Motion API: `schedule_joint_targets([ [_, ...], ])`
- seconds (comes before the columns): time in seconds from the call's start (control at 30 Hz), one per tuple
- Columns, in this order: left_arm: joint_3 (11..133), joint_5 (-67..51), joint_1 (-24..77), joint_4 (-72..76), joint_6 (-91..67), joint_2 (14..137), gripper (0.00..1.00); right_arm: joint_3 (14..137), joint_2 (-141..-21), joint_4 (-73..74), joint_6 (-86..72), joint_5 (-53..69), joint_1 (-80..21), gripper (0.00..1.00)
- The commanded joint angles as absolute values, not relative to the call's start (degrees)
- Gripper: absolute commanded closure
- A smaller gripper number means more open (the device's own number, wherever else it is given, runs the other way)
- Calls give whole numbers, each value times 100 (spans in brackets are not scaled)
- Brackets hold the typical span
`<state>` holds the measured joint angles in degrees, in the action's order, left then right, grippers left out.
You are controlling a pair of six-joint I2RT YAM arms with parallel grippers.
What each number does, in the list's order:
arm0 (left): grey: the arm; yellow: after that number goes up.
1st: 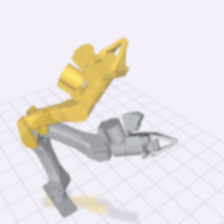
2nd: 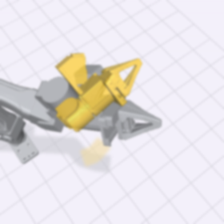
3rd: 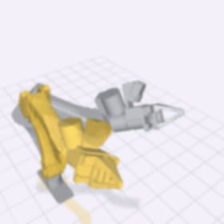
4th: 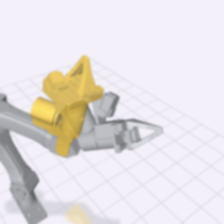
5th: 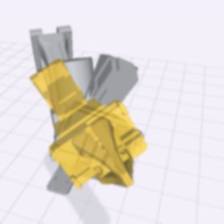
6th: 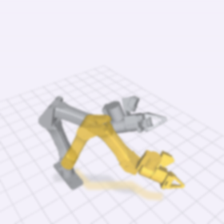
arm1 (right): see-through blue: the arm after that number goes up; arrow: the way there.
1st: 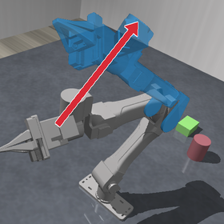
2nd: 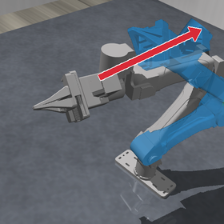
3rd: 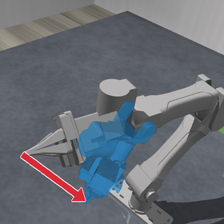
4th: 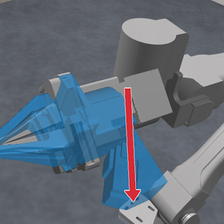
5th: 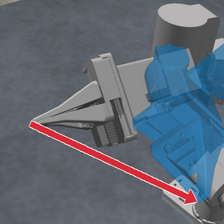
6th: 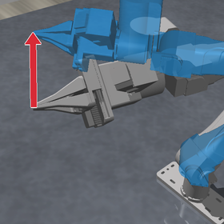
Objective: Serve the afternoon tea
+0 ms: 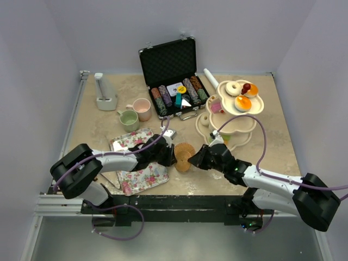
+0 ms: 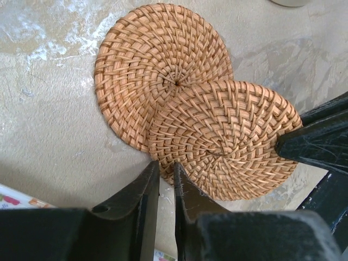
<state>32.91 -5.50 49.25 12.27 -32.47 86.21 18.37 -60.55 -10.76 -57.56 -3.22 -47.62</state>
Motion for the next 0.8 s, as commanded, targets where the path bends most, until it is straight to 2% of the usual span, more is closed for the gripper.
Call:
schedule_joint_targets([
  [0.0, 3225, -668, 4975, 1239, -3278, 8543, 82, 2135, -5915, -1161, -5827, -334, -4772, 92],
  [0.07, 3234, -642, 4975, 1204, -3278, 8534, 80, 2179, -5871, -1020, -5818, -395, -4781, 99],
  [0.13, 3278, -633, 4975, 1160, -3278, 8499, 76, 2241, -5758, -748, -5783, -509, -4772, 100],
  [0.53, 3366, -378, 5018, 870, -2831, 8174, 30, 2759, -4632, 1140, -5669, -1229, -4772, 100],
  [0.77, 3726, 148, 5475, 695, -2347, 8445, 20, 3190, -4176, 2118, -5616, -2030, -4772, 100],
])
